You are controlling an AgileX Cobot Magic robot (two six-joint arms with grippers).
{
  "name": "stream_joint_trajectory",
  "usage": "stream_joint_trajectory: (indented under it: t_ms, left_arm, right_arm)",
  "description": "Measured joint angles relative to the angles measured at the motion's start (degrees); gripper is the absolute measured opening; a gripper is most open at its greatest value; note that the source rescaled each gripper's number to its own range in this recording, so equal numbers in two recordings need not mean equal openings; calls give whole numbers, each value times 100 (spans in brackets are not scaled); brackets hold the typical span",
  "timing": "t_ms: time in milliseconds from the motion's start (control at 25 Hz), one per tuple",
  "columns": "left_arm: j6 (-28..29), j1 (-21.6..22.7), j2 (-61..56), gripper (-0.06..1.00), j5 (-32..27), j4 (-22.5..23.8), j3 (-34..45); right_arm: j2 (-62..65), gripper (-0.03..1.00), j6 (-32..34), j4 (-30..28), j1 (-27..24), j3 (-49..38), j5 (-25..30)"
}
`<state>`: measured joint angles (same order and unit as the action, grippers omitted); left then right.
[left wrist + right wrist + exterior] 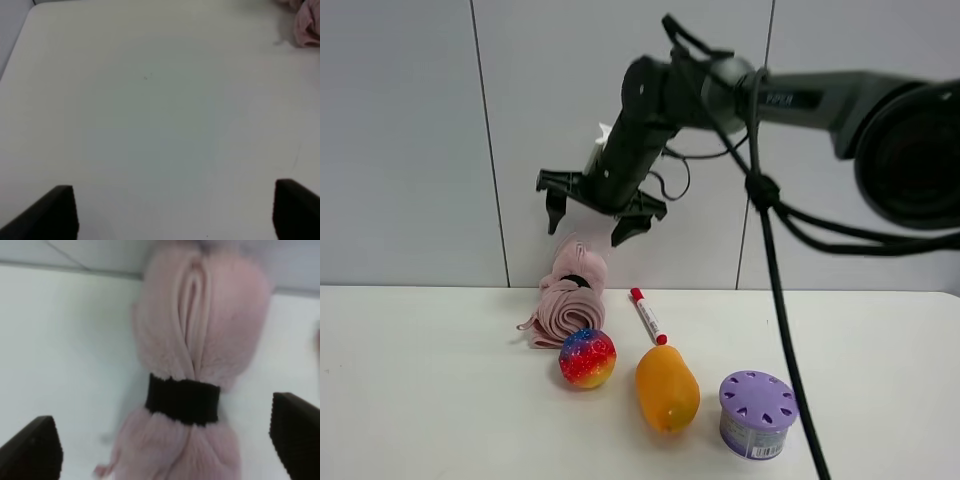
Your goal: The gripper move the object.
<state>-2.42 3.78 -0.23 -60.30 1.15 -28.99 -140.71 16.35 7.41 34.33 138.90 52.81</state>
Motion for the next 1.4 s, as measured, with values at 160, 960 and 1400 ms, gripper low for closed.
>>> stream_joint_trajectory:
  t_ms: [160,960,1400]
  left_arm:
    - [0,0,0,100,0,0,0]
    - [0,0,0,100,0,0,0]
    - [0,0,0,100,0,0,0]
  right_arm:
    - [934,98,-226,-492,0,0,669]
    - [3125,98,-1301,-1747,-1045,-2182,1665]
    - [6761,98,-1306,-1249,-2014,-7041,-262]
